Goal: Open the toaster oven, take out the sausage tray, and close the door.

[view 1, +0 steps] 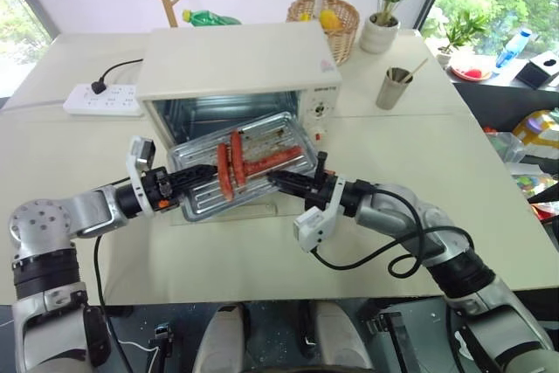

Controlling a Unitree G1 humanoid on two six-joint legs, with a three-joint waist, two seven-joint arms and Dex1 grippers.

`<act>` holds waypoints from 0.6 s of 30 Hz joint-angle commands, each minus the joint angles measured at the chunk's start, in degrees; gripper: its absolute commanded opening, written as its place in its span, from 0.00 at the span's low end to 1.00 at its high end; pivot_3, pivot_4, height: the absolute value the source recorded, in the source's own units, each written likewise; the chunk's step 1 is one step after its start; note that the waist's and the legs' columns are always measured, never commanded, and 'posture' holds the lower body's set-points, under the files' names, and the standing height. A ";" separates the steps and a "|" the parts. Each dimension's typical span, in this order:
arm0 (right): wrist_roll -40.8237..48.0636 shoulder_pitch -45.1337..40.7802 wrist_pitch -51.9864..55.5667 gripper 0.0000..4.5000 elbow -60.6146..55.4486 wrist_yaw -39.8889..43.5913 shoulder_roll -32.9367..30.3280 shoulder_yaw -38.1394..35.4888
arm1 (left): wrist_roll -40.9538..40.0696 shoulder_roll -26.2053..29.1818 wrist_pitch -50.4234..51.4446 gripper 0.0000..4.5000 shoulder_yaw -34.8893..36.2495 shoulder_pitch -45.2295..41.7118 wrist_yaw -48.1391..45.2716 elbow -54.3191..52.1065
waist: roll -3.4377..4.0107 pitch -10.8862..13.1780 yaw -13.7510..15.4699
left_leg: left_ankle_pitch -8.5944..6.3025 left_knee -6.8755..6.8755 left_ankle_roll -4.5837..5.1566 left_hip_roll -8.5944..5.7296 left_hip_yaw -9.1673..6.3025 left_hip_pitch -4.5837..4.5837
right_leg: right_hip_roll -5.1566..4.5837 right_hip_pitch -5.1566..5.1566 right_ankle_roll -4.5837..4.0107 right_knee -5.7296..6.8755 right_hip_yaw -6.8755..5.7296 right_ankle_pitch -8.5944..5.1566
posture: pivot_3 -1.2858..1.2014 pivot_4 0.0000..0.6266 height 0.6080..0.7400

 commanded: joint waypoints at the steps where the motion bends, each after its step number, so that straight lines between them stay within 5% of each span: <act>1: 0.83 -1.53 -1.04 0.00 -1.81 -1.25 0.28 -1.24 | -2.49 0.23 0.18 0.49 2.11 0.75 0.62 -1.15 | 0.00 0.00 -0.03 | 0.00 0.00 0.00 0.00 0.00 0.00 | 0.00 0.00 0.00 0.00 0.00 0.00 | 0.52 0.24 1.00; 7: 0.99 -1.46 -1.33 0.00 -1.70 -1.10 0.18 -1.20 | -4.00 0.42 -0.64 0.54 2.92 1.60 2.36 -0.96 | 0.00 0.00 0.03 | 0.00 0.00 0.00 0.00 -0.01 0.00 | 0.00 0.00 0.00 0.00 0.00 0.00 | 0.52 0.24 1.00; 13: 1.05 -1.48 -1.52 0.00 -1.59 -1.04 0.22 -1.18 | -6.68 0.33 -0.24 0.04 3.20 1.94 3.59 -0.29 | 0.00 0.00 0.03 | 0.00 0.00 0.00 0.00 -0.01 0.00 | 0.00 0.00 0.00 0.00 0.00 0.00 | 0.52 0.24 1.00; 18: 1.26 -1.60 -1.75 0.00 -1.33 -0.99 -0.12 -1.37 | -9.34 1.10 0.24 0.01 2.67 1.71 4.34 1.27 | 0.00 0.00 0.02 | 0.00 0.00 0.00 0.00 -0.01 0.01 | 0.01 0.00 0.00 0.00 0.01 0.00 | 0.52 0.24 1.00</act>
